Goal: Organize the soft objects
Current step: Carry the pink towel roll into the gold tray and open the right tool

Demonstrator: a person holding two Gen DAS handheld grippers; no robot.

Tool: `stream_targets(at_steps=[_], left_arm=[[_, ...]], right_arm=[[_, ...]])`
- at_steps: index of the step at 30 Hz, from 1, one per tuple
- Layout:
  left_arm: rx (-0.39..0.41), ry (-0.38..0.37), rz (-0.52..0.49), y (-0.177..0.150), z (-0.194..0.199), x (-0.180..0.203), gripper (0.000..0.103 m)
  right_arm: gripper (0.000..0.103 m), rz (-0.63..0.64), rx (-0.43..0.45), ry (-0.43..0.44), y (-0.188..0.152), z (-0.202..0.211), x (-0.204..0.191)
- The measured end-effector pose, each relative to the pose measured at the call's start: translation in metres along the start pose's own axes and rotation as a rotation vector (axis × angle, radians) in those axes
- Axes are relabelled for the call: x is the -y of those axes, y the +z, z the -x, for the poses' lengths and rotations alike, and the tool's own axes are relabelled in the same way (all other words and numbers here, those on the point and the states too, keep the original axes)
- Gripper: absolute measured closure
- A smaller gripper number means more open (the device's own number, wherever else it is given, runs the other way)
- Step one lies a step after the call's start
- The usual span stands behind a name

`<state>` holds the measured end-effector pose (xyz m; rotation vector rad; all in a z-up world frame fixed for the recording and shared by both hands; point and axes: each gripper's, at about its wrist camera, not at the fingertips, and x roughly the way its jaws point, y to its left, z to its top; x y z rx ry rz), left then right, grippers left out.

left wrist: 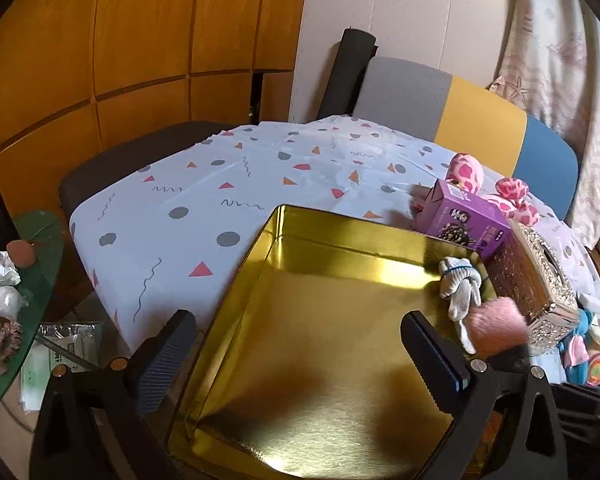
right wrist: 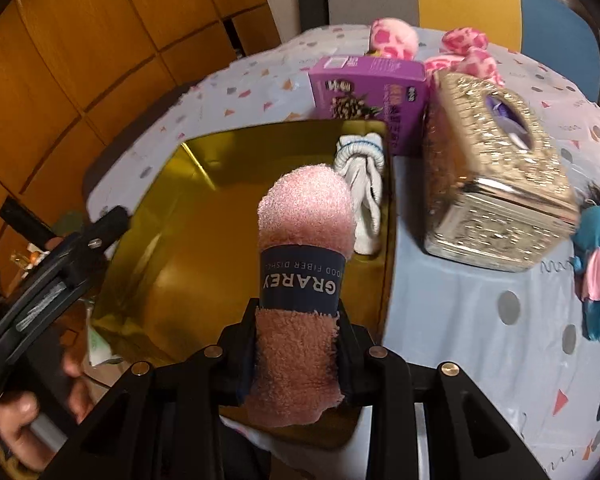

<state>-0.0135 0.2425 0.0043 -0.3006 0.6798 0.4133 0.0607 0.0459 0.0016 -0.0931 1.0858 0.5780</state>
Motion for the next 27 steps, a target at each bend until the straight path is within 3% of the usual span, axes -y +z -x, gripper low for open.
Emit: stream_targets(at_steps=[5,8,14,27], left_arm=[[-0.023,-0.035,0.008,-0.005,-0.003,-0.001,0.0],[-0.022,-0.036,0.03,-0.006,-0.004,-0.004,0.0],[0.001,-0.029,0.02,-0.008,-0.001,0.001,0.0],[0.023,-0.061,-0.079,-0.009,0.008,0.023,0.0]], right_arm=[[0.069,0.006,-0.08,-0.076,0.008,-0.039,0.001],[0.065,0.035,-0.061,-0.102,0.007,-0.041,-0.003],[0.061,0.065,-0.008,-0.139,0.001,-0.033,-0.005],[0.061,0.027,0.191,-0.171,-0.012,0.025,0.017]])
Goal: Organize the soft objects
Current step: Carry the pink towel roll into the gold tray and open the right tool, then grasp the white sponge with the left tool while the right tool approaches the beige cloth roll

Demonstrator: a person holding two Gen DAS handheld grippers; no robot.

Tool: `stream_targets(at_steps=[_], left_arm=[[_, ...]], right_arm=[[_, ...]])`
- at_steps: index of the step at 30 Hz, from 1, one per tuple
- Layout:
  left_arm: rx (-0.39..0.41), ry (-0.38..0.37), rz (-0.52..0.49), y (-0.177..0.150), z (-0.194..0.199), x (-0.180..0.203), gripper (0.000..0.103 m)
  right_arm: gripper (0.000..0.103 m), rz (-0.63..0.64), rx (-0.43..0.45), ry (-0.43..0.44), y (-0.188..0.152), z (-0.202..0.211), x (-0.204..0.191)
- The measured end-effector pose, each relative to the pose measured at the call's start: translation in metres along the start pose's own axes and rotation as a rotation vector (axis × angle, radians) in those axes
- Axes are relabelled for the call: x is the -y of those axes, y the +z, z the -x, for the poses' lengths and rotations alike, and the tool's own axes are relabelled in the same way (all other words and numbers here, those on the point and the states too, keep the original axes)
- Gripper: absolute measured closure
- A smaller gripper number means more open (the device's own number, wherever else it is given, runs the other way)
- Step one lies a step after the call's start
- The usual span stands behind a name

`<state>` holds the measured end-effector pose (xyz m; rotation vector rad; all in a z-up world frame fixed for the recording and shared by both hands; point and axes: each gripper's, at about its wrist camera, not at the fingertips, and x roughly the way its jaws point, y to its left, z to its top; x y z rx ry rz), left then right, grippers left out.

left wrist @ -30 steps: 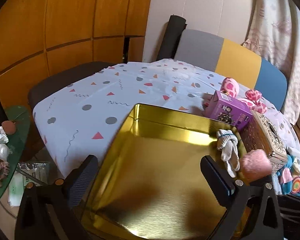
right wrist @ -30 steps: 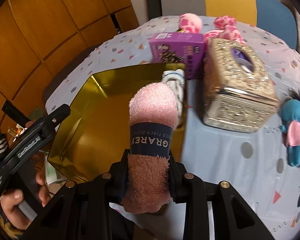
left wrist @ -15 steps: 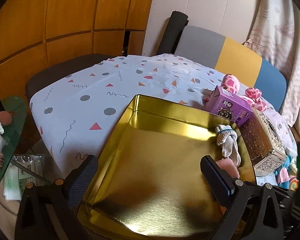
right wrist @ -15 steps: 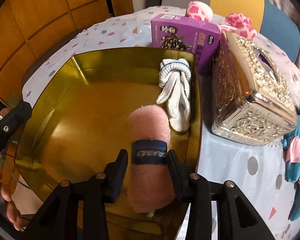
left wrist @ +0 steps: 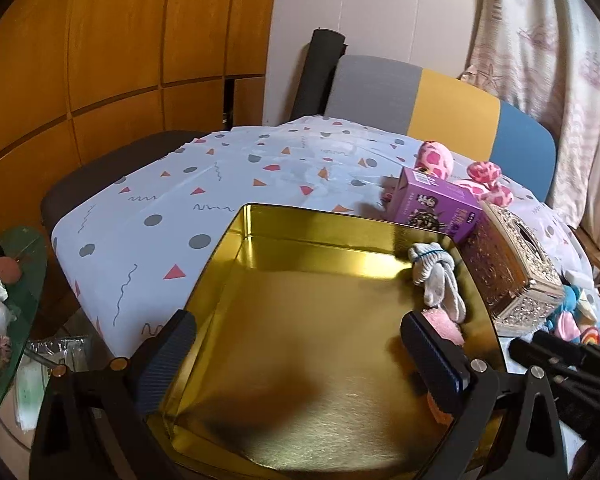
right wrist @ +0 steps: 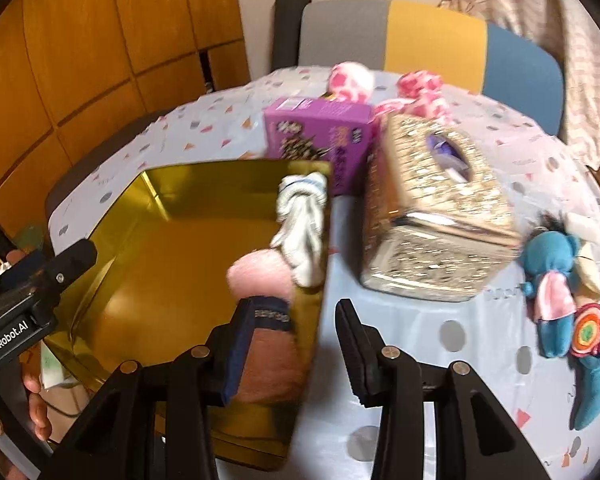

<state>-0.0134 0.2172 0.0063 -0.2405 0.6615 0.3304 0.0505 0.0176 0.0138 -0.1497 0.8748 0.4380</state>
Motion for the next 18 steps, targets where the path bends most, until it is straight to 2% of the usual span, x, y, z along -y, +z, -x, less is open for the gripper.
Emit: stream_targets(at_steps=[8,18], left_arm=[[0.034,-0.015,-0.102,-0.002,0.009,0.022,0.0],[0.053,-0.096,-0.19,-0.001,0.019,0.052,0.0]], right_arm=[[0.061,-0.054,0.07,-0.091,-0.003,0.026,0.049],[0.061,-0.172,0.082,-0.305,-0.016,0.055,0.153]])
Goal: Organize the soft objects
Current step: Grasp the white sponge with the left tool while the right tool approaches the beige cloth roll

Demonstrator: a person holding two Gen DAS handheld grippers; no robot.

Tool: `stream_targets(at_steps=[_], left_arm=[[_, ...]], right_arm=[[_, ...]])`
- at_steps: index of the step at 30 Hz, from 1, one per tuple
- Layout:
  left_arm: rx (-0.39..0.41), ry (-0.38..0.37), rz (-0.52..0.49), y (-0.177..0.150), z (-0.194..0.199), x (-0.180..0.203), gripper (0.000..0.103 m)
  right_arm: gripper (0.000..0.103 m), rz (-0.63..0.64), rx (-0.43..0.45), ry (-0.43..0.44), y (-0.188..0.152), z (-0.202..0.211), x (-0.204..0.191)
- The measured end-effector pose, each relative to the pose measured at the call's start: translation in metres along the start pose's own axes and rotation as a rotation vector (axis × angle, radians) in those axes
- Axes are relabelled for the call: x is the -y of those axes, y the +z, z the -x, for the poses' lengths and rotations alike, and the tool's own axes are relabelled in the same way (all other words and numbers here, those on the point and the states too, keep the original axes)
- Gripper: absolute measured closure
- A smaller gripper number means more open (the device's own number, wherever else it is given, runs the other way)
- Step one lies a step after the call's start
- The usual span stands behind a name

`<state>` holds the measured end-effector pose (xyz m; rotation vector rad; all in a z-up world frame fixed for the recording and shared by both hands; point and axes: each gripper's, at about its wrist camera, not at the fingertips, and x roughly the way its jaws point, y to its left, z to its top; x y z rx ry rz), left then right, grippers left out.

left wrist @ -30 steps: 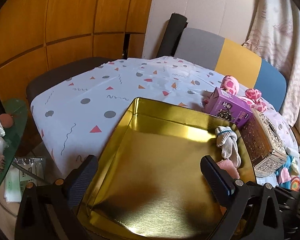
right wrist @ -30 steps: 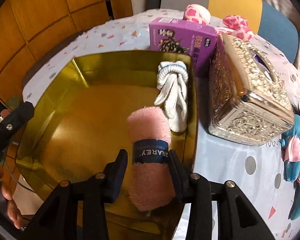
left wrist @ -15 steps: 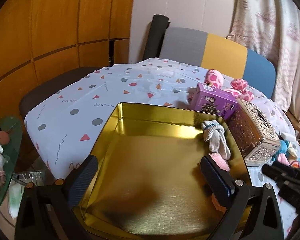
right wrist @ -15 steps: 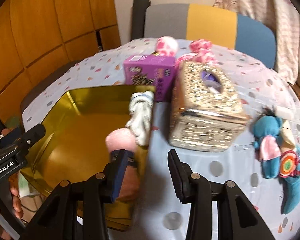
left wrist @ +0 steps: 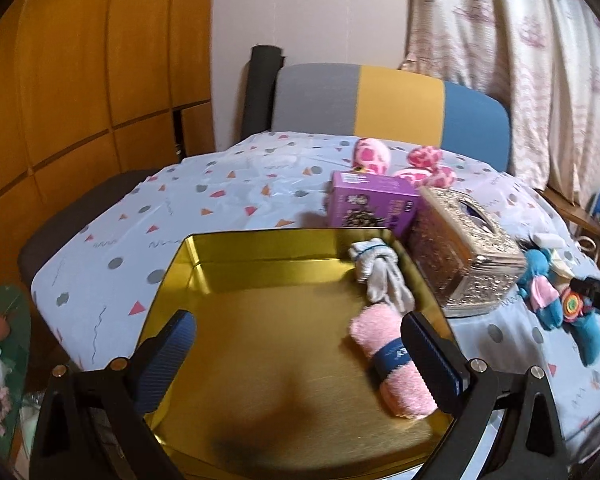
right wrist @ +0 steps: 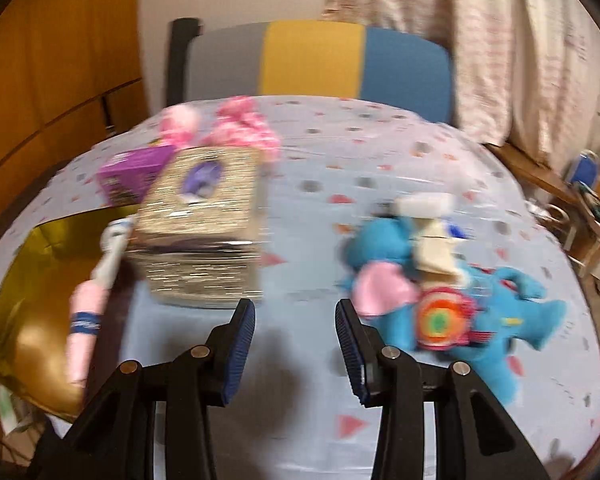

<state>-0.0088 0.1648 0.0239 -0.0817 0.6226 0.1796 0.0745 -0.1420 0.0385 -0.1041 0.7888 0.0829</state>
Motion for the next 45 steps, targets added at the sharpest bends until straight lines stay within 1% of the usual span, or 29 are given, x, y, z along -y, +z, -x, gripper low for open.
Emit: stream_targets(at_steps=[2,3,4,5,6,8,9,10,11,12,13,14,15,17,20,23,24,26,29,31,33,35,39,40,42,45], left_arm=[[-0.006,-0.031,-0.024,0.003,0.001,0.008,0.0],[-0.008,-0.063,-0.042,0.004,0.002,0.014,0.0],[-0.011,-0.085,-0.056,0.005,0.003,0.017,0.0],[-0.019,-0.125,-0.076,0.005,0.003,0.023,0.0],[-0.018,-0.165,-0.094,0.005,0.005,0.03,0.0],[-0.006,-0.198,-0.126,0.005,0.007,0.044,0.0],[-0.011,-0.215,-0.145,0.005,0.007,0.051,0.0],[-0.017,-0.233,-0.161,0.005,0.007,0.06,0.0],[-0.019,-0.249,-0.17,0.006,0.007,0.068,0.0],[-0.024,-0.276,-0.181,0.007,0.006,0.078,0.0],[-0.033,-0.297,-0.186,0.007,0.005,0.086,0.0],[-0.053,-0.324,-0.189,0.008,0.003,0.098,0.0],[-0.069,-0.337,-0.192,0.009,0.001,0.105,0.0],[-0.121,-0.381,-0.202,0.009,-0.006,0.124,0.0],[-0.156,-0.433,-0.226,0.01,-0.012,0.157,0.0],[-0.191,-0.456,-0.253,0.011,-0.017,0.183,0.001],[-0.208,-0.471,-0.258,0.013,-0.021,0.191,0.001],[-0.216,-0.482,-0.268,0.022,-0.025,0.206,0.001],[-0.2,-0.486,-0.303,0.04,-0.031,0.231,0.001],[-0.198,-0.509,-0.307,0.057,-0.039,0.25,0.001],[-0.212,-0.54,-0.306,0.07,-0.047,0.266,0.001],[-0.231,-0.571,-0.311,0.084,-0.061,0.29,0.001],[-0.275,-0.594,-0.322,0.103,-0.091,0.334,0.0],[-0.284,-0.592,-0.324,0.106,-0.098,0.343,0.0],[-0.303,-0.597,-0.34,0.111,-0.113,0.363,0.0],[-0.325,-0.606,-0.371,0.116,-0.135,0.388,0.0]], right_arm=[[0.061,-0.037,0.009,-0.054,0.001,0.001,0.028],[0.061,-0.054,0.016,-0.077,0.002,0.001,0.038],[0.061,-0.083,0.026,-0.119,0.003,0.001,0.056],[0.061,-0.112,0.035,-0.157,0.004,0.001,0.07],[0.061,-0.155,0.045,-0.199,0.003,0.001,0.088],[0.06,-0.268,0.067,-0.286,-0.004,0.002,0.13],[0.06,-0.307,0.071,-0.309,-0.006,0.001,0.142],[0.059,-0.372,0.074,-0.33,-0.013,0.002,0.158],[0.059,-0.469,0.057,-0.331,-0.02,0.002,0.177],[0.059,-0.546,0.057,-0.31,-0.024,0.002,0.19],[0.058,-0.598,0.062,-0.294,-0.028,0.003,0.198],[0.058,-0.634,0.063,-0.287,-0.031,0.003,0.204],[0.058,-0.661,0.059,-0.28,-0.034,0.003,0.21],[0.058,-0.689,0.054,-0.253,-0.036,0.003,0.216],[0.058,-0.696,0.049,-0.232,-0.037,0.003,0.217],[0.058,-0.712,0.057,-0.216,-0.04,0.005,0.214],[0.058,-0.717,0.059,-0.213,-0.039,0.004,0.215],[0.058,-0.736,0.059,-0.203,-0.041,0.004,0.217],[0.058,-0.759,0.06,-0.185,-0.042,0.004,0.221],[0.058,-0.761,0.066,-0.174,-0.042,0.005,0.221],[0.058,-0.76,0.07,-0.162,-0.041,0.005,0.221],[0.058,-0.76,0.074,-0.148,-0.04,0.005,0.221],[0.058,-0.761,0.081,-0.124,-0.04,0.006,0.22],[0.057,-0.761,0.081,-0.116,-0.04,0.005,0.22],[0.049,-0.761,0.078,-0.105,-0.039,0.004,0.22],[0.045,-0.765,0.072,-0.075,-0.039,0.001,0.22]])
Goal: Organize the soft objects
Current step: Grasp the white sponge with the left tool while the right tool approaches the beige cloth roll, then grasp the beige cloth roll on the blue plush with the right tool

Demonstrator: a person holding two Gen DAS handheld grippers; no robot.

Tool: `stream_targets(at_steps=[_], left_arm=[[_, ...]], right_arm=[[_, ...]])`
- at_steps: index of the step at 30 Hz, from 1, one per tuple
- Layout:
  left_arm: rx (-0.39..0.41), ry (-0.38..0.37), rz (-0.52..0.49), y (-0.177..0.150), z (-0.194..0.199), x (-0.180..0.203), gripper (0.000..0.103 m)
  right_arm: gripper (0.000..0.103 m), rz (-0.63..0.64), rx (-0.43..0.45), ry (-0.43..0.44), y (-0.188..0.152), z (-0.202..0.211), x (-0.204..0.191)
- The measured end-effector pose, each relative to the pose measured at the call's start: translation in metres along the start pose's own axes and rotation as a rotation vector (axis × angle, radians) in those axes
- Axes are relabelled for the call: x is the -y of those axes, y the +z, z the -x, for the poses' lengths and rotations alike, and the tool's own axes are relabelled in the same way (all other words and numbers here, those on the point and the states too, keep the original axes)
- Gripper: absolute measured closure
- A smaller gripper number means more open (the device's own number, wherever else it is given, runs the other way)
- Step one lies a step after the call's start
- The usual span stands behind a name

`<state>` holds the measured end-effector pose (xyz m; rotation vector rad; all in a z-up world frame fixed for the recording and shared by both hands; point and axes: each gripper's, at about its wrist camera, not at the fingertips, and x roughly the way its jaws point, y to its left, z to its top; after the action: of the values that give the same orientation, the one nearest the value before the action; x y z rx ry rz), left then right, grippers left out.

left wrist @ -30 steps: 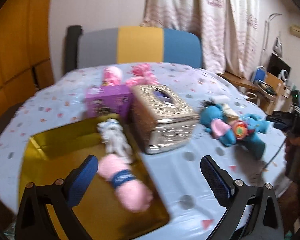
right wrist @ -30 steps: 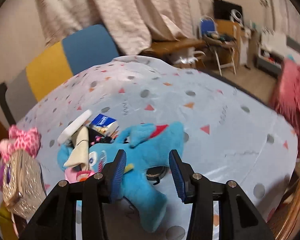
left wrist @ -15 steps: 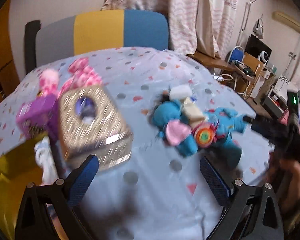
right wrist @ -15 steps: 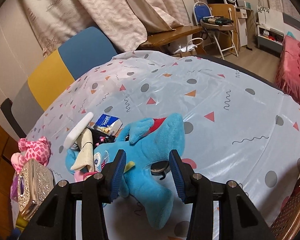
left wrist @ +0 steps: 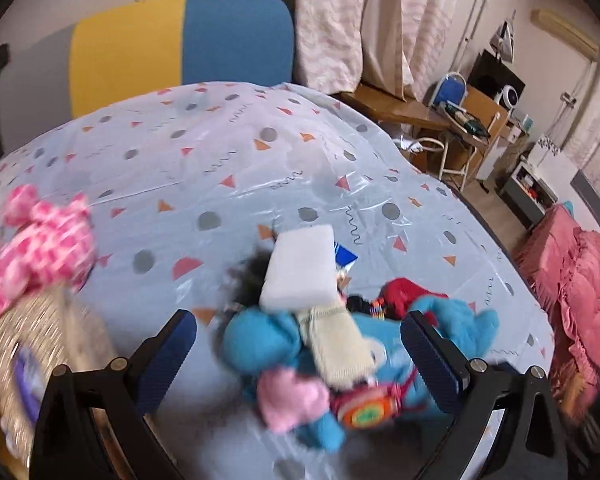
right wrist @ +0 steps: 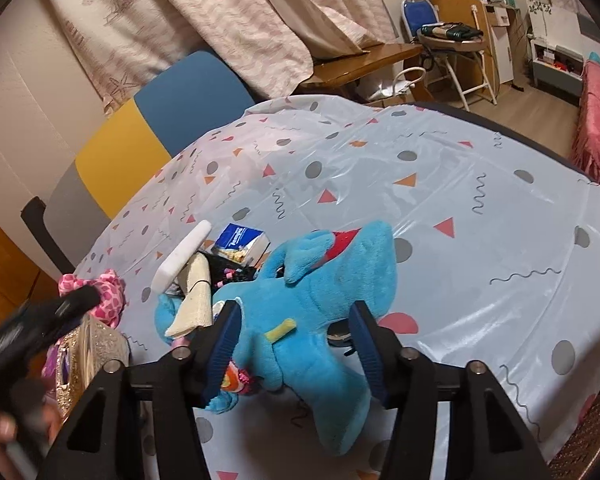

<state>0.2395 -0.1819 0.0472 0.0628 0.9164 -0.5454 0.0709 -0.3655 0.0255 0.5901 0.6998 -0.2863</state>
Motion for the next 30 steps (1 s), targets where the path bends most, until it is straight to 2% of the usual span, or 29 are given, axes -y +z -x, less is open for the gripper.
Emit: stream_targets(at_steps=[3,12,13,14,15,19,24,27,30], left_arm=[[-0.044,-0.015,-0.001,0.015,-0.03,0.002,0.0],[-0.127,0.04,-0.022,0.035,-0.091,0.005,0.002],[-0.133,0.04,-0.023,0.036,-0.094,0.005,0.016],[-0.14,0.04,-0.025,0.036,-0.098,0.005,0.042],[-0.156,0.033,-0.03,0.036,-0.099,0.005,0.05],[-0.084,-0.019,-0.04,0.031,-0.074,0.004,0.05],[0.031,-0.016,-0.058,0.01,-0.01,0.004,0.049],[0.086,0.012,-0.129,-0.029,0.033,0.011,0.049],[0.095,0.045,-0.189,-0.081,0.058,0.015,0.049]], right_arm=[[0.045,-0.002,-0.016,0.018,0.0,-0.003,0.0],[0.045,-0.016,-0.066,0.06,-0.002,-0.012,0.001],[0.045,-0.018,-0.069,0.06,-0.002,-0.012,0.001],[0.045,-0.02,-0.07,0.059,-0.002,-0.012,0.001],[0.045,-0.021,-0.069,0.057,-0.002,-0.012,0.002],[0.045,-0.016,-0.056,0.038,-0.002,-0.011,0.002],[0.045,-0.019,-0.051,0.028,-0.001,-0.01,0.004],[0.045,-0.035,-0.05,0.022,0.0,-0.009,0.008],[0.045,-0.05,-0.049,0.022,-0.001,-0.008,0.01]])
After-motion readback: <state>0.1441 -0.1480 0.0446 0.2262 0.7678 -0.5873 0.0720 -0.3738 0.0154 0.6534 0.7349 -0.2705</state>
